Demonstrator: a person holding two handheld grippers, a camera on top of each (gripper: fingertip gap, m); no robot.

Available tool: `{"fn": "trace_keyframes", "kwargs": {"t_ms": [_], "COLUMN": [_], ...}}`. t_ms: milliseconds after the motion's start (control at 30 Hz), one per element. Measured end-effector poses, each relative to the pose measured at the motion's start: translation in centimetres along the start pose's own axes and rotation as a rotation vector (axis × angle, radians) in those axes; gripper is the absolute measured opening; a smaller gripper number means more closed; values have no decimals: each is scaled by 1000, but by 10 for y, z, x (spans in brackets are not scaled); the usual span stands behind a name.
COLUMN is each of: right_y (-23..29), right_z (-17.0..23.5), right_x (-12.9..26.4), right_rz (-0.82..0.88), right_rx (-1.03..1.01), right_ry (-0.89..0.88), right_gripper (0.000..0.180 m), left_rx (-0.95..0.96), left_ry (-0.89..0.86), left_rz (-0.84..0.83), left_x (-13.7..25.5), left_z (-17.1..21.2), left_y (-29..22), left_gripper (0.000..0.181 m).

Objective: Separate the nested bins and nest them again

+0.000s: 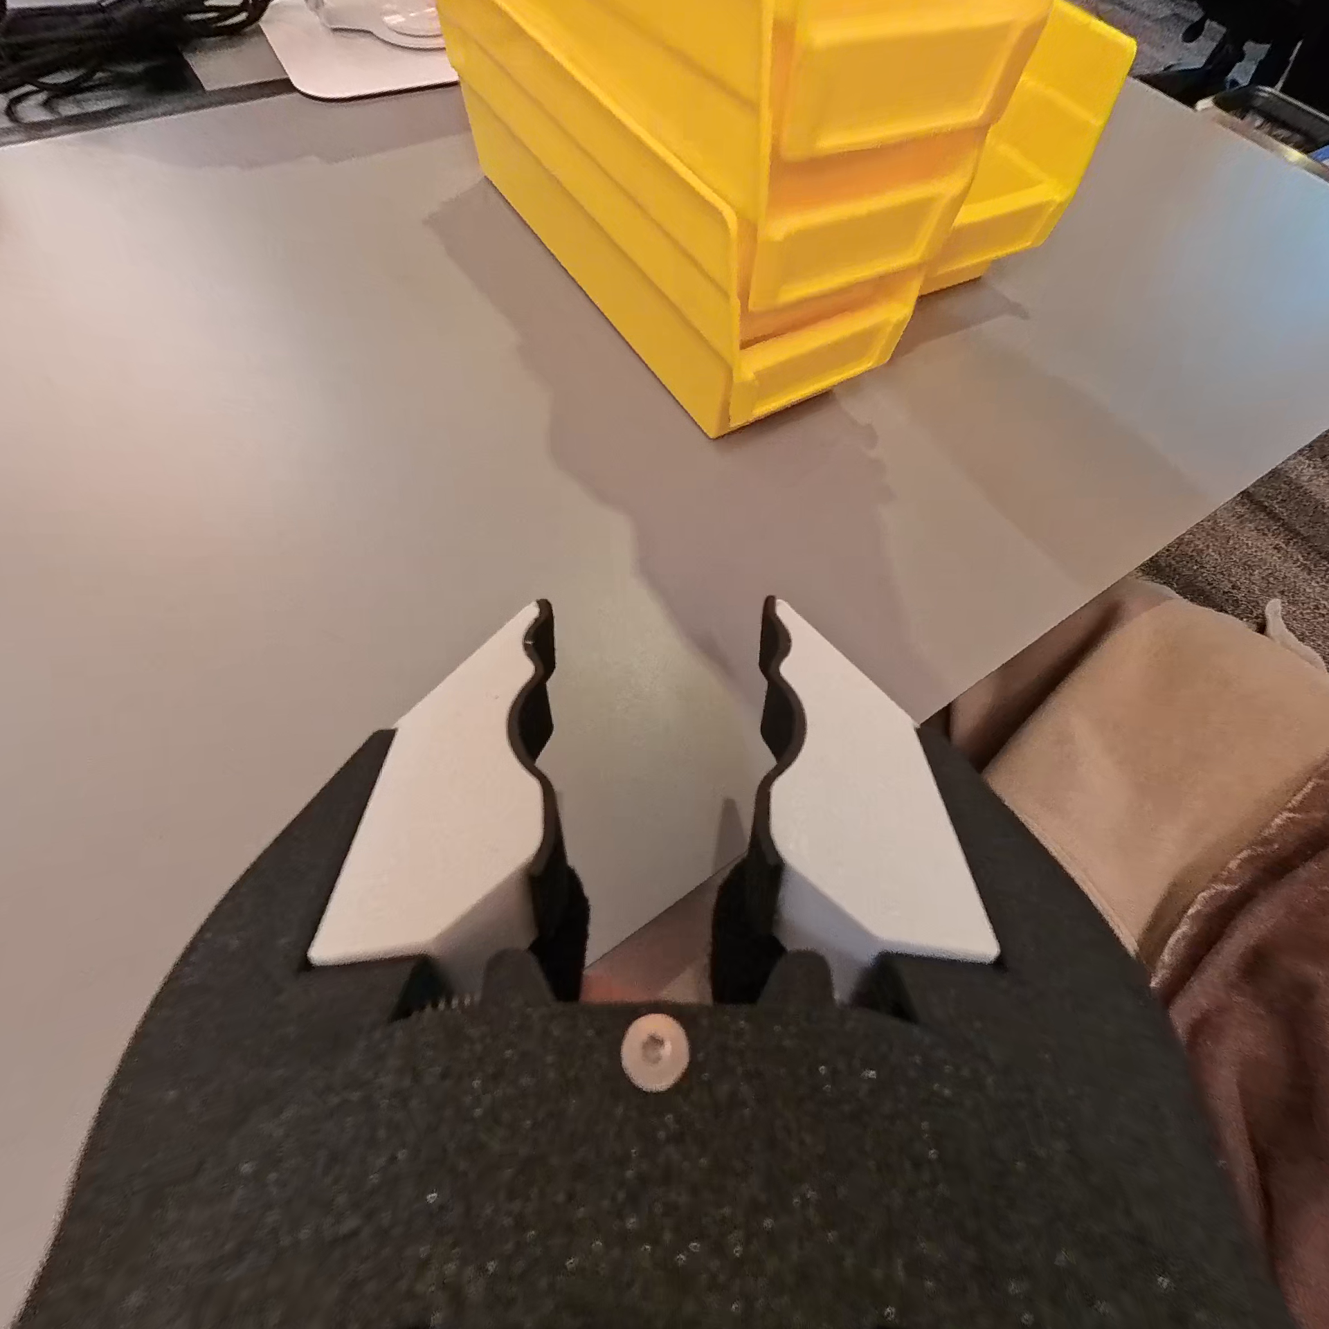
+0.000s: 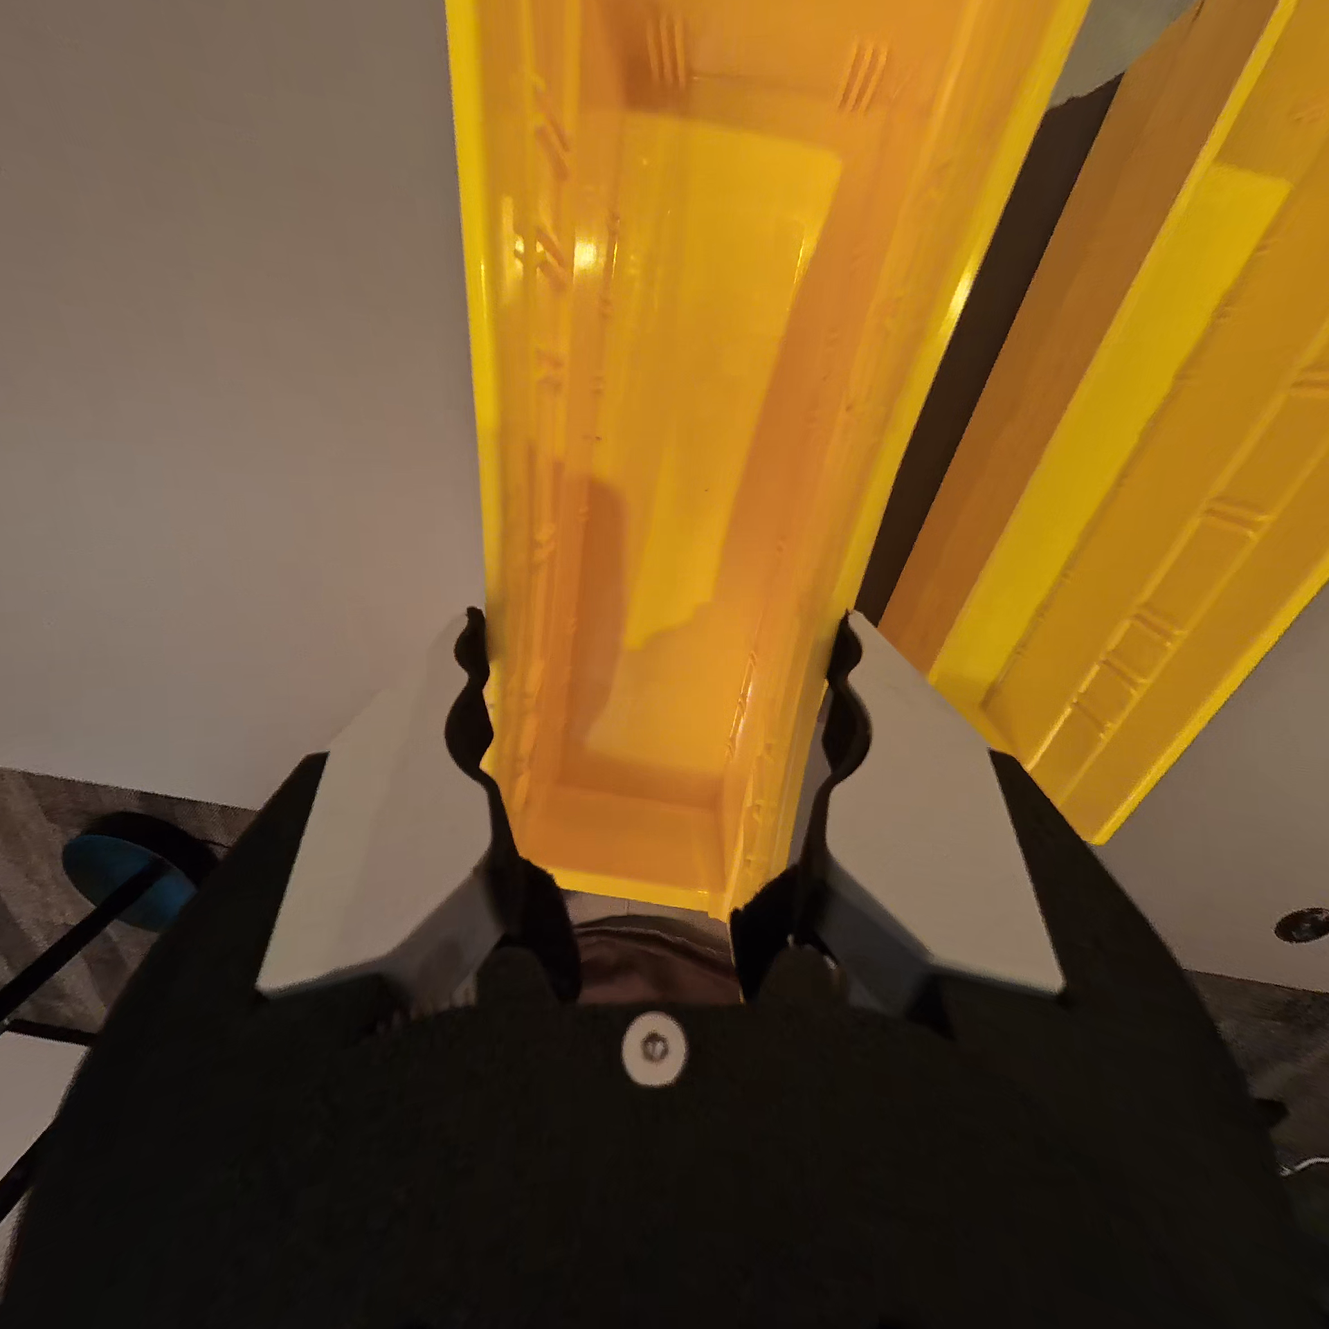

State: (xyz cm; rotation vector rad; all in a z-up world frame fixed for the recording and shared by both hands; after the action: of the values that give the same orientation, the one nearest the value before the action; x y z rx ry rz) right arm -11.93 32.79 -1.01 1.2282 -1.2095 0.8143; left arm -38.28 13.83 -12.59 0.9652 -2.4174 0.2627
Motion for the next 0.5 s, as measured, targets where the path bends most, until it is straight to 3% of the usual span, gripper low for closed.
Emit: {"fn": "trace_keyframes", "kwargs": {"t_ms": [500], "right_y": [2], "right_z": [9], "right_x": [9], "right_rz": [-13], "right_rx": [-2], "right_ry": [-120], "right_gripper": [94], "left_rx": [-18], "left_ry": [12], "left_rz": [1], "left_x": [0], "left_z": [1], "left_y": [-4], "left_gripper": [55]}}
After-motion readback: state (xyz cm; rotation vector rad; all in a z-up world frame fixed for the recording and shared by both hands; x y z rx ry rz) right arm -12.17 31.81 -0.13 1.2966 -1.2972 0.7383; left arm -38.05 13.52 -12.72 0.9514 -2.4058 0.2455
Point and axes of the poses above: each gripper's, where its closed fingertips meet, x back along the fingers, z out of its underside, y = z × x across the jaws, the point moved 7 cm from there along x, back along the fingers, and after that the axes turned 8 degrees about -z, right-handed, at the moved point
